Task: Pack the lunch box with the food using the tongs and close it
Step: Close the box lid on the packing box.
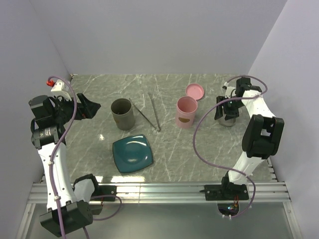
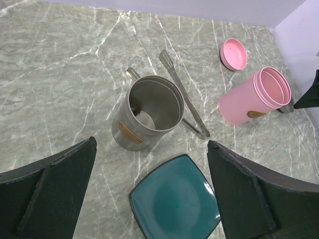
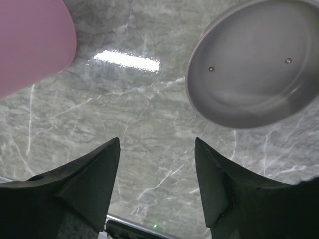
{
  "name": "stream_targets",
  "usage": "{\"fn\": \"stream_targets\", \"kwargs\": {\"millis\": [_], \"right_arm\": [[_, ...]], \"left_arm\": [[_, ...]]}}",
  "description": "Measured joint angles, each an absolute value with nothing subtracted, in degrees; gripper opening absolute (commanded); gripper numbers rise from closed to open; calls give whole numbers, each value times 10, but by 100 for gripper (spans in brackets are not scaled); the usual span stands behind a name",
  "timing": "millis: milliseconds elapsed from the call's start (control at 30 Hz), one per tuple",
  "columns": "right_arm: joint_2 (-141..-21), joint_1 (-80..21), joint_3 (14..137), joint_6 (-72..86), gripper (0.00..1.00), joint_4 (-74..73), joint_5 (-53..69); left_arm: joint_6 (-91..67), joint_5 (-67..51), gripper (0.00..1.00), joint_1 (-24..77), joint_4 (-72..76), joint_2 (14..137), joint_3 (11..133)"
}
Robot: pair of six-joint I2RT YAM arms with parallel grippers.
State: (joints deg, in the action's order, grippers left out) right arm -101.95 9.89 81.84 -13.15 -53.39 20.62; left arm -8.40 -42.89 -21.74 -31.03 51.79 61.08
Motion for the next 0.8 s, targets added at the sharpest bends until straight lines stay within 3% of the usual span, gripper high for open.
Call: {"fn": "stream_targets", "kwargs": {"millis": [400,500,633,800], "right_arm": [[-1050,95,796,-165,65,-460,173],[-1066,92,791,-175,58,-444,161],[-1077,89,783,-181,41,-431,156],[-1077,88,764,-183,40,-423,157]], "left_arm": [[-84,-429,99,-217,-303,502,601],[-84,-429,98,-217,-302,502,601],[-84,-429,98,-217,-300,503,601],[-86,-429,98,-217,-293,503,594]]}}
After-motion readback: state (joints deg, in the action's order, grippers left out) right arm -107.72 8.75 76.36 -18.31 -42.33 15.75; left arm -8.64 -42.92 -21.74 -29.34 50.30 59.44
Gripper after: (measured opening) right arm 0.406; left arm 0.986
